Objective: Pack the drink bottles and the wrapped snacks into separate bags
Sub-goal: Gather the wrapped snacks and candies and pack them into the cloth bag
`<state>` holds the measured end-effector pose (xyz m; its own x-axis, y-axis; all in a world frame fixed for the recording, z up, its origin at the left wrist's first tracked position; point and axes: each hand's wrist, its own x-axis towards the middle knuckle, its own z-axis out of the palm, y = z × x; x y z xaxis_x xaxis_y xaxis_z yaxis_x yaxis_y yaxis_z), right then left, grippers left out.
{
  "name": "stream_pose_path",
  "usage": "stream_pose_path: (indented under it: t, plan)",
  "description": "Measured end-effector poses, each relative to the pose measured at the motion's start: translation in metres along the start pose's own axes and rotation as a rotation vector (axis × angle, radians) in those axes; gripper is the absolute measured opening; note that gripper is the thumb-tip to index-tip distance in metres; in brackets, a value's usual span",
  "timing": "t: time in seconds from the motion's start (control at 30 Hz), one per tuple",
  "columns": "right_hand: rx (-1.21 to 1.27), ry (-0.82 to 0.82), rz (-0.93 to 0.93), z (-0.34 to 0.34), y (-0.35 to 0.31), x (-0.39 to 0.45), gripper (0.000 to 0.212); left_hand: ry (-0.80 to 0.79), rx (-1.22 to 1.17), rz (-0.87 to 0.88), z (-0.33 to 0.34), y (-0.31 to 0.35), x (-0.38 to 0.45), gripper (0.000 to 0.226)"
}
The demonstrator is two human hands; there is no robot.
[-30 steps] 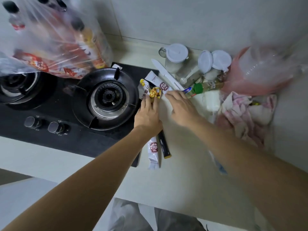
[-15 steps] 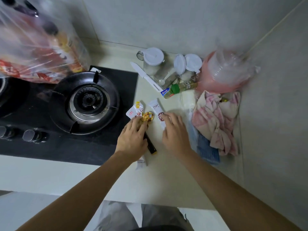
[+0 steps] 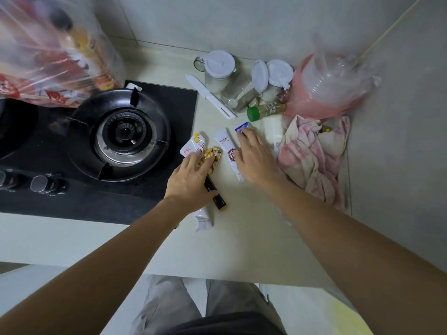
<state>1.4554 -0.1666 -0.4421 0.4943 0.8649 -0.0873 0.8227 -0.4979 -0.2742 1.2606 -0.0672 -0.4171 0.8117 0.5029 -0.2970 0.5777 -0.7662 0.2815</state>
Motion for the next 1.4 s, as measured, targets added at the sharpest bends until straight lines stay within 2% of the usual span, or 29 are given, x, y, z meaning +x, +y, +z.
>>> stream_pose_path:
  t: [0.1,0.27,0.43,0.53,0.6,0.67,0.77,0.87,1.0,1.17,1.33,1.4]
  plan:
    - [0.009,0.020,0.064,0.007,-0.009,-0.039,0.055,-0.038,0.021,0.009,-0.002,0.001,-0.009,0.093]
    - [0.046,0.063,0.171,0.025,-0.033,-0.108,0.056,-0.007,0.018,0.057,0.007,-0.003,-0.031,0.086]
    - [0.041,0.008,0.215,0.032,-0.056,-0.163,0.060,-0.007,0.034,0.080,0.017,-0.008,-0.059,0.088]
    - [0.059,0.011,0.218,0.032,-0.067,-0.181,0.054,0.078,0.038,0.084,0.017,-0.012,-0.077,0.085]
    - [0.086,0.036,0.220,0.028,-0.068,-0.186,0.049,0.185,0.030,0.012,0.016,-0.012,-0.091,0.075]
    - [0.109,0.061,0.241,0.023,-0.066,-0.183,0.051,0.231,-0.087,-0.149,0.016,-0.007,-0.106,0.066]
    - [0.167,0.069,0.226,0.021,-0.062,-0.172,0.057,0.105,-0.327,-0.346,0.022,0.006,-0.116,0.066]
    - [0.154,0.053,0.138,0.022,-0.056,-0.166,0.049,0.054,-0.356,-0.358,0.028,0.015,-0.112,0.067]
    - [0.159,0.063,0.109,0.026,-0.050,-0.171,0.038,0.033,-0.327,-0.411,0.029,0.026,-0.104,0.064]
    - [0.175,0.020,0.107,0.030,-0.048,-0.176,0.045,0.056,-0.441,-0.475,0.031,0.035,-0.105,0.066]
    - [0.239,0.018,0.087,0.024,-0.055,-0.169,0.035,0.134,-0.594,-0.513,0.030,0.026,-0.125,0.044]
    - [0.257,0.031,0.061,0.018,-0.067,-0.165,0.034,0.137,-0.618,-0.519,0.026,0.016,-0.139,0.045]
